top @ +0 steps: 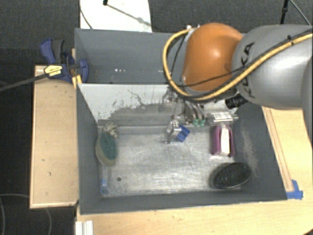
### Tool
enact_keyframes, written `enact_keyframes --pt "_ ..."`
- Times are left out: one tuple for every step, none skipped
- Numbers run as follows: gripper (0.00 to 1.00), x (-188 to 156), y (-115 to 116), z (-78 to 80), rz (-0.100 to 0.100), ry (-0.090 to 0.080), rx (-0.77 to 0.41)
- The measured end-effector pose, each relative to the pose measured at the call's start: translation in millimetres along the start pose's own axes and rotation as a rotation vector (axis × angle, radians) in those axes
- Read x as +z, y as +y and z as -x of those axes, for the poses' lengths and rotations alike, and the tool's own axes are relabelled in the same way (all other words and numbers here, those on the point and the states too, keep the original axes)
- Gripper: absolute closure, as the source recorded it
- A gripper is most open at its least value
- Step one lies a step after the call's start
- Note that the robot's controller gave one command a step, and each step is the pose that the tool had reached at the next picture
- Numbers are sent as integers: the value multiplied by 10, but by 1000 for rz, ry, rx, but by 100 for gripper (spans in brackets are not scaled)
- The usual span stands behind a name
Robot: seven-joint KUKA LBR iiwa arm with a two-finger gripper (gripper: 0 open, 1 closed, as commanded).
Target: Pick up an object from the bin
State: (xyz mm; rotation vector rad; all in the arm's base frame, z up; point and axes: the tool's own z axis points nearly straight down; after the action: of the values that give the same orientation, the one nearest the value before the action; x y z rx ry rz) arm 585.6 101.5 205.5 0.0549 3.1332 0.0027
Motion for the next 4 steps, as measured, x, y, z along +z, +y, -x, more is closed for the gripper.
enact_keyframes --pt "0 801 -714 -129 -5 13 -50" --pt "0 1319 -950 52 1 -2 -383" --pt "0 1322 -1368 107 -1 -4 -395" --pt "100 1290 -1350 126 -1 -8 -394"
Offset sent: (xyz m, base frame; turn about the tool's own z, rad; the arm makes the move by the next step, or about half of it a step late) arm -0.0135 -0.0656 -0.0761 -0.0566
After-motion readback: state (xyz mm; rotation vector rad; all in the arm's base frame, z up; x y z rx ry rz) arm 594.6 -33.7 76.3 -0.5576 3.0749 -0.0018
